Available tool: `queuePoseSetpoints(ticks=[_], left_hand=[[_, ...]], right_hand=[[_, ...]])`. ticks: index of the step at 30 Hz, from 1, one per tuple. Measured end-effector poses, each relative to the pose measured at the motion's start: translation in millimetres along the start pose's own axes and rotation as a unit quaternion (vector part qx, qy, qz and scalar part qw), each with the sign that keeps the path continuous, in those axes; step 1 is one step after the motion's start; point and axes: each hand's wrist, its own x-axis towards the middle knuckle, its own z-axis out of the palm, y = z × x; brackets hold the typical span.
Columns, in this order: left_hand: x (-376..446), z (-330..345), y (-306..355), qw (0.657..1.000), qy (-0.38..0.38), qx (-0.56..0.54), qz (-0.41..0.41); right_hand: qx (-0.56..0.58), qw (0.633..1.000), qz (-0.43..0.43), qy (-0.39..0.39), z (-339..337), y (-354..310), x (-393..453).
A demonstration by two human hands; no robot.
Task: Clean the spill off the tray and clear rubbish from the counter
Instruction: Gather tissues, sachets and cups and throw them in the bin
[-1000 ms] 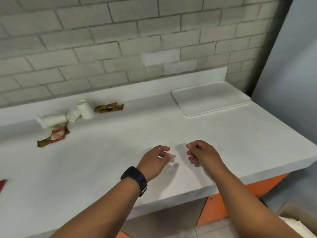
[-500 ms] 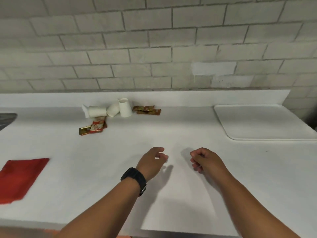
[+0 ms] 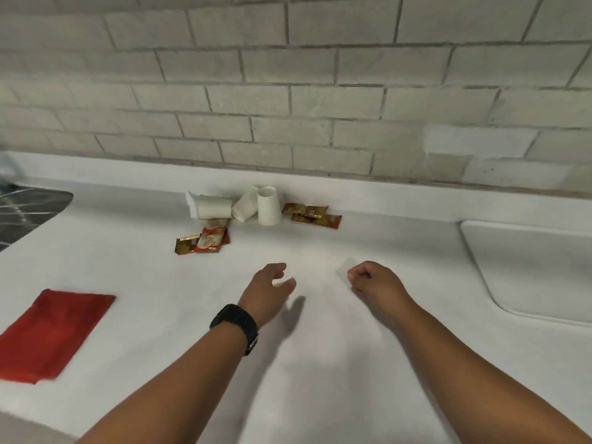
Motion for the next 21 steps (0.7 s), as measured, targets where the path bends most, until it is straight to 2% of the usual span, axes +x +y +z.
queuePoseSetpoints(ticks=[7,12,15,21], left_hand=[[89,-58,0,0.999,0.021,0.041,0.025],[164,-85,11,0.993,0.065,0.075,0.069],[198,-91,21,0.987,0.071,0.111,0.095],[241,-86,18,0.974,0.032,0.188,0.122]], right_hand=[[-0.064,0.996,-0.015,0.063,55,-23,67],[-0.185,0.975,-0.057,0.106,84,-44,123],[-0.233,0.965,-0.065,0.101,95,-56,156],[-0.343,0.930,-0.095,0.089,111,-73,202]])
